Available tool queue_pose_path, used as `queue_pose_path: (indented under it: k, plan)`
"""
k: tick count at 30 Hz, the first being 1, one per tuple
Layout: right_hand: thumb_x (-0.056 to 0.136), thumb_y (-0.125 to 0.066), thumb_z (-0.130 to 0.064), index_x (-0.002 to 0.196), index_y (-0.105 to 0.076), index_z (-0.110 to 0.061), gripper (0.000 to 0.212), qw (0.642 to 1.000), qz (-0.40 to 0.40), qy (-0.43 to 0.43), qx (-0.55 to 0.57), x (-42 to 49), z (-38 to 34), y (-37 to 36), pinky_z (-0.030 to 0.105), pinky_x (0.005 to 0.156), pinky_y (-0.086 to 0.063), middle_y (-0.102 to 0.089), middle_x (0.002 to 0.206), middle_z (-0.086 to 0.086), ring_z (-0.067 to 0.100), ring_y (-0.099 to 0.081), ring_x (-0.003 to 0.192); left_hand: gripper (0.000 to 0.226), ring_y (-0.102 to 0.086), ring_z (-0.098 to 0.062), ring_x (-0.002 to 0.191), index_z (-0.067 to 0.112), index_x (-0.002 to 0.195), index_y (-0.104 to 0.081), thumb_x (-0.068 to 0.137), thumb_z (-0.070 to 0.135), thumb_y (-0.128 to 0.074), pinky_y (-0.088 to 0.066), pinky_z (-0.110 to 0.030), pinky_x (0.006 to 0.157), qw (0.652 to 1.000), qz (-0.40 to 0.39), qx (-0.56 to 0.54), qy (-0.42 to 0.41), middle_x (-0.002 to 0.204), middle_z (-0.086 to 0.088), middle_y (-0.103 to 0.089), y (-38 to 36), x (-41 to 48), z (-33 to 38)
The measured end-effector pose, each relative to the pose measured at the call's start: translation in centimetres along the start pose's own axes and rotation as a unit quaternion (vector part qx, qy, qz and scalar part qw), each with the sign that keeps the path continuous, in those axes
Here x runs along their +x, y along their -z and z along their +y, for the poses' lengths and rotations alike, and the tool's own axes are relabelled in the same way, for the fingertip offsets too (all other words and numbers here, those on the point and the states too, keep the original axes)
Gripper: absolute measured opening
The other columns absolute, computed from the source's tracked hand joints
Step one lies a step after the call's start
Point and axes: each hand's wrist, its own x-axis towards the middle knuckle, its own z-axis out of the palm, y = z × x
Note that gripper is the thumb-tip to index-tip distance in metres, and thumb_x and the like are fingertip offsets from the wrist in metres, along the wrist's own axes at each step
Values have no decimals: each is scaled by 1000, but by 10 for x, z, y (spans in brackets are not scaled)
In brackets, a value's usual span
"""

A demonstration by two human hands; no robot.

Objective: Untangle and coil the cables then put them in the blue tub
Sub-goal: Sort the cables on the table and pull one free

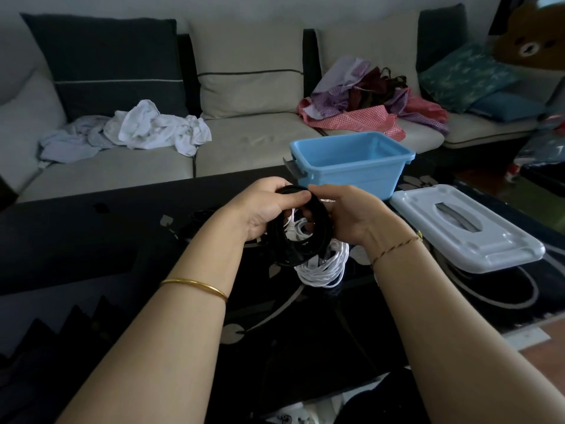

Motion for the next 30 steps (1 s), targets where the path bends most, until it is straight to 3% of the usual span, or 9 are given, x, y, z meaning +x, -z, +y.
queue_pose_path:
  k: [3, 7, 10, 15, 20, 25, 30]
  plan:
    - [88, -60, -14, 105, -58, -2, 21, 999, -7, -36, -5, 2, 0, -7, 35, 72, -49, -58, 63, 6, 18, -56, 60, 14, -44, -12, 56, 9, 80, -53, 88, 7, -65, -37, -23, 52, 997, 10, 79, -25, 66, -5, -50, 9, -5, -6]
    - [89, -59, -11, 108, -55, -4, 20, 1000, -11, -13, -3, 2, 3, -19, 31, 67, -49, -59, 71, 8, 17, -57, 59, 13, -49, -9, 54, 11, 80, -55, 87, 9, -66, -40, -21, 53, 992, 22, 106, -61, 66, -3, -55, 17, -11, -7]
    - [90, -62, -21, 101, -62, -6, 19, 998, -17, 44, -30, 2, 4, -24, 32, 68, -47, -60, 73, 6, 15, -57, 63, 9, -49, -5, 48, 9, 82, -56, 89, 9, -63, -42, -17, 50, 997, 20, 33, -63, 57, 4, -56, 23, -14, -4]
    - [94, -49, -46, 94, -62, -11, 37, 995, -26, 75, -62, 1, 3, -24, 38, 79, -47, -68, 78, 6, 22, -60, 82, 6, -48, -5, 47, 6, 84, -57, 90, 7, -58, -43, -17, 46, 996, -1, -65, -54, 60, 0, -51, 26, -16, -3]
    - [95, -43, -52, 91, -64, -12, 46, 994, -32, 58, -89, -3, 2, -25, 34, 71, -50, -68, 77, 4, 18, -62, 72, 12, -50, -2, 44, 8, 80, -54, 92, 8, -57, -43, -16, 44, 997, -11, -74, -30, 49, 8, -55, 30, -17, -6]
    - [94, -49, -46, 114, -63, -4, 48, 991, -46, 74, -103, -4, 2, -25, 32, 70, -52, -64, 91, 10, 19, -62, 77, 18, -44, -4, 47, 10, 75, -53, 91, 14, -58, -41, -16, 44, 996, -3, -93, -11, 52, 5, -50, 32, -13, -9]
    - [91, -59, -13, 113, -65, -5, 24, 982, -35, 145, -115, -3, 6, -24, 34, 77, -53, -65, 98, 15, 24, -61, 88, 15, -53, -6, 47, 8, 78, -57, 92, 13, -57, -46, -18, 46, 992, -17, -124, 1, 55, 3, -58, 30, -14, -6]
